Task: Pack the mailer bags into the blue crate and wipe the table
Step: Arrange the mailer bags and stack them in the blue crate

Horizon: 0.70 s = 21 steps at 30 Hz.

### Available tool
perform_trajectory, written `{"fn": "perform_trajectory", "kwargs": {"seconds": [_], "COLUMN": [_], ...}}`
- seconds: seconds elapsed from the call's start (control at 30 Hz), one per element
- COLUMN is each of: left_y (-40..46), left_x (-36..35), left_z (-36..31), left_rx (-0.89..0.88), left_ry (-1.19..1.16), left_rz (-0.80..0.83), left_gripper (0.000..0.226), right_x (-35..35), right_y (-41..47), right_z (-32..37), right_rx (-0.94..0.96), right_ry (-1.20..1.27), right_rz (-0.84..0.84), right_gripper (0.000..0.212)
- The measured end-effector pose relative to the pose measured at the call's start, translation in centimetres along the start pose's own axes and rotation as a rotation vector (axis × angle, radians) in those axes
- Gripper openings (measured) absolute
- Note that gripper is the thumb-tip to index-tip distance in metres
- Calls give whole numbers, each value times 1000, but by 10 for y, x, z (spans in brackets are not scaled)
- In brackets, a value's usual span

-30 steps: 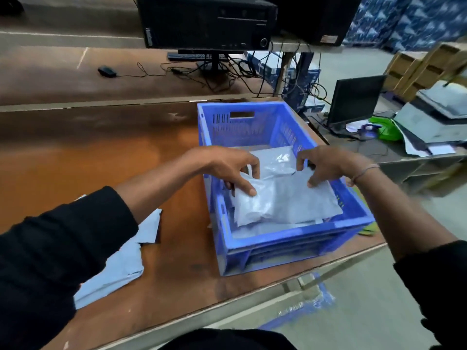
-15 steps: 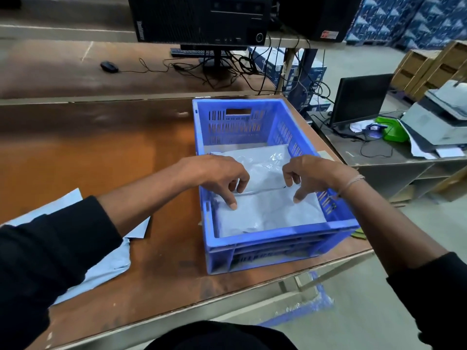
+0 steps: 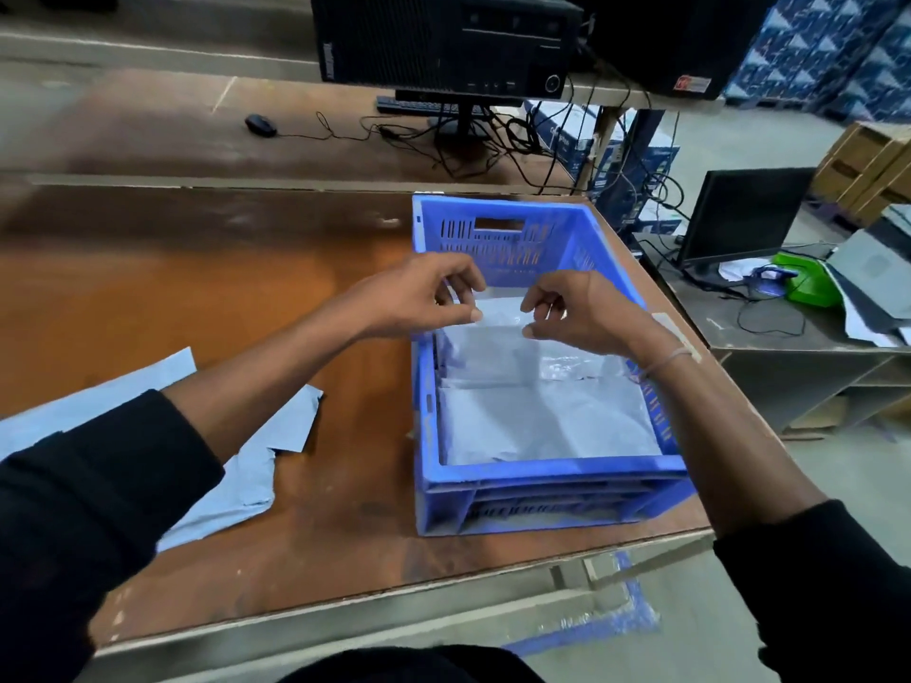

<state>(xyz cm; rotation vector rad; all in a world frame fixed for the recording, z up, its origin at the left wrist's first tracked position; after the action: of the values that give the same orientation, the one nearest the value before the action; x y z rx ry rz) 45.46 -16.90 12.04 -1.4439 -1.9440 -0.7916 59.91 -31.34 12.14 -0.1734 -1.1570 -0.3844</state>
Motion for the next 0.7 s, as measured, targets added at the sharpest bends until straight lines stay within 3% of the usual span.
{"fn": "perform_trajectory", "kwargs": {"seconds": [0.3, 0.5, 0.7], "left_y": [-83, -155, -224], "left_x": [77, 125, 148], "left_z": [85, 161, 244], "left_rx": [123, 232, 360], "left_ry": [-250, -276, -285], "left_rz": [-115, -117, -79], "left_gripper": [28, 27, 25], "right_x": [-35, -80, -183], "right_y": [38, 75, 109], "right_z": [101, 194, 264], "right_rx": [-20, 0, -18], "right_ry": [539, 522, 394], "right_rz": [-47, -11, 132], "right_gripper": [24, 27, 19]}}
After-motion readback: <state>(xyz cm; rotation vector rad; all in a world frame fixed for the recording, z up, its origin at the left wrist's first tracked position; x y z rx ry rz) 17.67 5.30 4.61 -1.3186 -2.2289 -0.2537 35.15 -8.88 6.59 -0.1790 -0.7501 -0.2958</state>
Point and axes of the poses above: each hand's wrist, its own y-axis towards the middle knuckle, its own x-axis out of the back of the hand, z = x × y, the point moved 6 cm from there along y, towards the middle knuckle, and after that the axes turned 2 degrees about x, right-handed, at the moved point
